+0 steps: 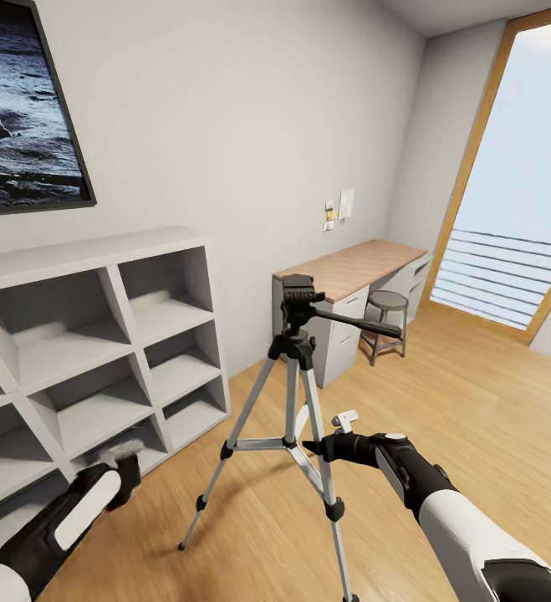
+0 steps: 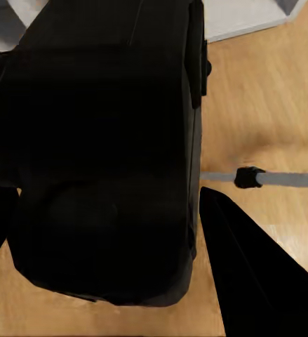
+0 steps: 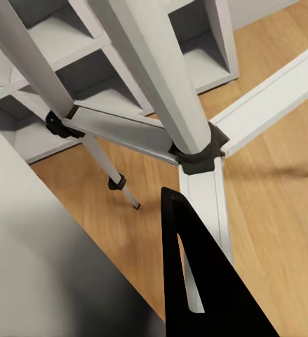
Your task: Attach the digital camera to the camera tripod in the bedroom.
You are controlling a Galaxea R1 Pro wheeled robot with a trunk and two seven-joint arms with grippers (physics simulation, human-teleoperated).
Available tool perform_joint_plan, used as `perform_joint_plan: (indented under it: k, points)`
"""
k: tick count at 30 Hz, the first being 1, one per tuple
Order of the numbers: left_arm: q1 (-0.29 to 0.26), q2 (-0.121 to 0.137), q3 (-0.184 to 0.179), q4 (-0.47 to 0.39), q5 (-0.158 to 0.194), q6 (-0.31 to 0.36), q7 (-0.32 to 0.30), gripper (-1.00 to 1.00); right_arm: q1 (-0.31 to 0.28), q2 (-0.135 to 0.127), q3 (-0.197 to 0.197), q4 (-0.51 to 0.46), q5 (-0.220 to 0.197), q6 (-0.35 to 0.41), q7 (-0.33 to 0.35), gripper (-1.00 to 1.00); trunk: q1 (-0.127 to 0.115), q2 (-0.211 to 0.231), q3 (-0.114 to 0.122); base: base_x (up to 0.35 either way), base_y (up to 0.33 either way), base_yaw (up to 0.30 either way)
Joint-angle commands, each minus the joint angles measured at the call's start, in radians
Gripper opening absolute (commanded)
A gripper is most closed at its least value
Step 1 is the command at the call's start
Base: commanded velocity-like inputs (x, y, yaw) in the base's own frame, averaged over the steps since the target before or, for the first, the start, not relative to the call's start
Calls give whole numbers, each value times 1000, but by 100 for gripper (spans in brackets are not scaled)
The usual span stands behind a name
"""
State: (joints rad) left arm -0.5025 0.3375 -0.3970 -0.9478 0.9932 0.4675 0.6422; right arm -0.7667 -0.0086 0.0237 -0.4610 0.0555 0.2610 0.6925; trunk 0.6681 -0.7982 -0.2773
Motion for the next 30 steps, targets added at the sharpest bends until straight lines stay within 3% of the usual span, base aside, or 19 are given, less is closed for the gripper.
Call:
perform_joint_plan:
  k: [1, 3, 4, 8, 9, 10, 13, 14, 15, 17, 19, 20, 21, 22, 23, 27, 30]
  points:
    - [-43, 2, 10, -13, 13, 28, 22, -100, 0, -1, 1, 43, 37, -4, 2, -100, 0, -1, -2, 0, 0, 0]
    - [-127, 2, 45, -29, 15, 57, 39, -100, 0, -2, 1, 43, 39, -8, 2, -100, 0, -1, -2, 0, 0, 0]
    - [-204, 2, 71, -35, 16, 79, 45, -100, 0, -2, 2, 43, 40, -10, 3, -100, 0, -1, -2, 0, 0, 0]
    - [-323, -8, 84, -41, 16, 144, 51, -100, 0, -2, 2, 44, 43, -11, 4, -100, 0, -1, -2, 0, 0, 0]
    - [-384, -25, 87, -44, 15, 189, 54, -100, 0, -3, 3, 44, 44, -11, 4, -100, 0, -1, -2, 0, 0, 0]
    - [-489, -71, 89, -57, 15, 263, 68, -100, 0, -6, 4, 44, 45, -11, 4, -100, 0, -1, -2, 0, 0, 0]
    - [-611, -148, 90, -78, 16, 347, 123, -100, 0, -6, 4, 44, 45, -11, 6, -100, 0, -1, -2, 0, 0, 0]
    - [-682, -185, 97, -67, 21, 380, 156, -100, 0, -7, 4, 44, 46, -11, 5, -100, 0, -1, -2, 0, 0, 0]
    - [-707, -194, 103, -57, 22, 389, 163, -100, 0, -7, 4, 44, 46, -11, 5, -100, 0, -1, -2, 0, 0, 0]
    - [-813, -220, 137, 13, 28, 411, 180, -100, 0, -7, 4, 44, 47, -11, 5, -100, 0, -1, -2, 0, 0, 0]
    - [-943, -270, 160, 125, 32, 420, 190, -100, 0, -7, 4, 43, 47, -11, 5, -100, 0, -1, -2, 0, 0, 0]
    - [-988, -302, 164, 165, 31, 422, 194, -100, 0, -7, 4, 43, 47, -11, 4, -100, 0, -1, -2, 0, 0, 0]
    - [-1043, -352, 168, 214, 28, 424, 197, -100, 0, -6, 4, 43, 47, -11, 4, -100, 0, -1, -2, 0, 0, 0]
    - [-1058, -366, 169, 227, 28, 424, 197, -100, 0, -5, 4, 43, 47, -11, 3, -100, 0, -1, -2, 0, 0, 0]
    - [-1094, -400, 170, 252, 29, 425, 192, -100, 0, -4, 4, 43, 47, -11, 4, -100, 0, -1, -2, 0, 0, 0]
    - [-1134, -437, 174, 259, 31, 426, 177, -100, 0, -3, 4, 44, 47, -11, 3, -100, 0, -1, -2, 0, 0, 0]
    - [-1140, -448, 178, 254, 29, 426, 179, -100, 0, -3, 4, 44, 47, -11, 3, -100, 0, -1, -2, 0, 0, 0]
